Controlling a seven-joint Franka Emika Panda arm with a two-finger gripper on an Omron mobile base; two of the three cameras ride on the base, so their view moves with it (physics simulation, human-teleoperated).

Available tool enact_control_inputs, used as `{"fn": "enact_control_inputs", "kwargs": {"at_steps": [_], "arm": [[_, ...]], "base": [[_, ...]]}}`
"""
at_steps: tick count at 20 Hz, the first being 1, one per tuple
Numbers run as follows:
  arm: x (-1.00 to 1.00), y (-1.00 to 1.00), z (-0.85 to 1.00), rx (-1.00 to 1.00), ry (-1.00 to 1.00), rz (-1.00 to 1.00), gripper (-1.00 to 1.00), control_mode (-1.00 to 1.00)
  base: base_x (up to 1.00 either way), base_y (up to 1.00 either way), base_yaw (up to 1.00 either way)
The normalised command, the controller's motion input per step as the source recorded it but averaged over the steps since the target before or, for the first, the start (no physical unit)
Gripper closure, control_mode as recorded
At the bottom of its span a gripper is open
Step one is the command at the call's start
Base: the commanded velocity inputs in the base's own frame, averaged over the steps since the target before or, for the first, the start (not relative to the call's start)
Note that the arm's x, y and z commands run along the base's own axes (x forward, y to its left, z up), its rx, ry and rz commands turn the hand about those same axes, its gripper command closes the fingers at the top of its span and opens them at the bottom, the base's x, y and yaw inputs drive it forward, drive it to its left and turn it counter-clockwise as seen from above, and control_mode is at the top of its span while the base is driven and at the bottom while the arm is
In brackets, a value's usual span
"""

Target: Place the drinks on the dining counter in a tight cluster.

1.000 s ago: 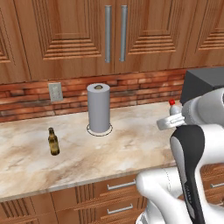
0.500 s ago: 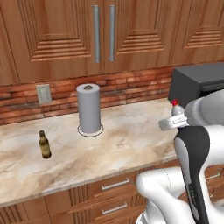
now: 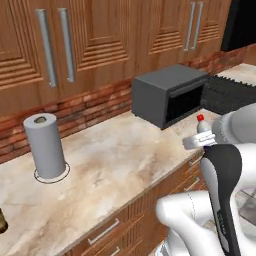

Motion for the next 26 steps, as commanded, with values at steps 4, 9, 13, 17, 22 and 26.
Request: {"fn": "enact_control_inputs", "kwargs": {"at_steps": [4, 9, 13, 17, 22, 26], "arm": [[0.0, 0.0, 0.0, 0.0, 0.0, 0.0, 1.0, 1.0], [0.0, 0.0, 0.0, 0.0, 0.0, 0.0, 1.0, 1.0], [0.0, 0.0, 0.0, 0.0, 0.0, 0.0, 1.0, 1.0], [0.0, 0.0, 0.0, 0.0, 0.0, 0.0, 1.0, 1.0], [0.0, 0.0, 0.0, 0.0, 0.0, 0.0, 1.0, 1.0], [0.0, 0.0, 0.0, 0.0, 0.0, 0.0, 1.0, 1.0]], "base": [[0.0, 0.3, -0.89], [0.04, 0.09, -0.97], [0.01, 0.01, -0.98], [0.22, 0.02, -0.77], [0.95, 0.23, -0.41], [1.0, 0.08, -0.34]]}}
